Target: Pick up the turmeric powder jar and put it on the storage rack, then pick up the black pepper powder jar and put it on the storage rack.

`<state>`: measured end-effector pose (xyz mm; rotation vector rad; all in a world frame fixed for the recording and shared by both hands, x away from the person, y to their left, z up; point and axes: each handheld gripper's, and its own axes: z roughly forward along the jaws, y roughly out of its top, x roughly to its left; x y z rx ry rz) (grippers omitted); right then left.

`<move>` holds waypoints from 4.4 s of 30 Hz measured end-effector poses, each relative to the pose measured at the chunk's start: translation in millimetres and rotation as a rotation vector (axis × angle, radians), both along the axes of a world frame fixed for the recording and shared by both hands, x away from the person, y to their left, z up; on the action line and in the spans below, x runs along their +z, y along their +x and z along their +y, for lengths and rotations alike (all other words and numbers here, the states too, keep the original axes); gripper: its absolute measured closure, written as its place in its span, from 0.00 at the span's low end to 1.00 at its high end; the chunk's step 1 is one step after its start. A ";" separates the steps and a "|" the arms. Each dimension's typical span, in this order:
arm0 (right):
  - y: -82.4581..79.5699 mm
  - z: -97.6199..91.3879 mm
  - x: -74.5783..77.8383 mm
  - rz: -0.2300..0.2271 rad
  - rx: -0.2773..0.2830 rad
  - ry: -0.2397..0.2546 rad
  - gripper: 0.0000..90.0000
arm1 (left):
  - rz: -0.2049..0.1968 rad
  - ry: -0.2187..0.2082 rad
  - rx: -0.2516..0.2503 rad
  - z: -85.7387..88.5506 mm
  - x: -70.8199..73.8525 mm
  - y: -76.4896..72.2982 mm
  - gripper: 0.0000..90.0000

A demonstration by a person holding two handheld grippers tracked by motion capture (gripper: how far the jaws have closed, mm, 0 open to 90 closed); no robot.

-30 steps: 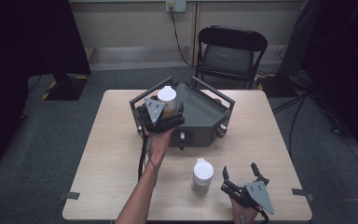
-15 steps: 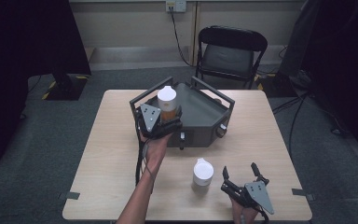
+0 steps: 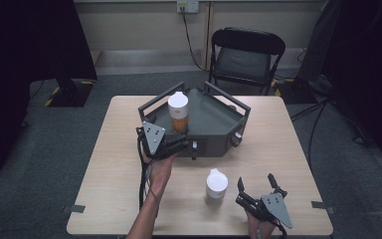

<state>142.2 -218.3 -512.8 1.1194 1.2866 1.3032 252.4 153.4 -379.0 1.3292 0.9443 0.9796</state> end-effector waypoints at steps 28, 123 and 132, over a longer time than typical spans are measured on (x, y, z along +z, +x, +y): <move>0.2 -0.4 0.2 0.001 0.002 -0.001 0.01 | -0.077 -0.059 0.034 27.0 -36.0 -59.3 0.00; 0.4 -2.7 3.6 0.012 0.005 0.022 0.01 | 0.010 -0.015 0.200 31.8 -136.7 -97.0 0.00; -0.9 -3.4 3.7 0.002 -0.003 0.035 0.01 | 0.011 -0.014 0.208 30.8 -136.6 -97.3 0.00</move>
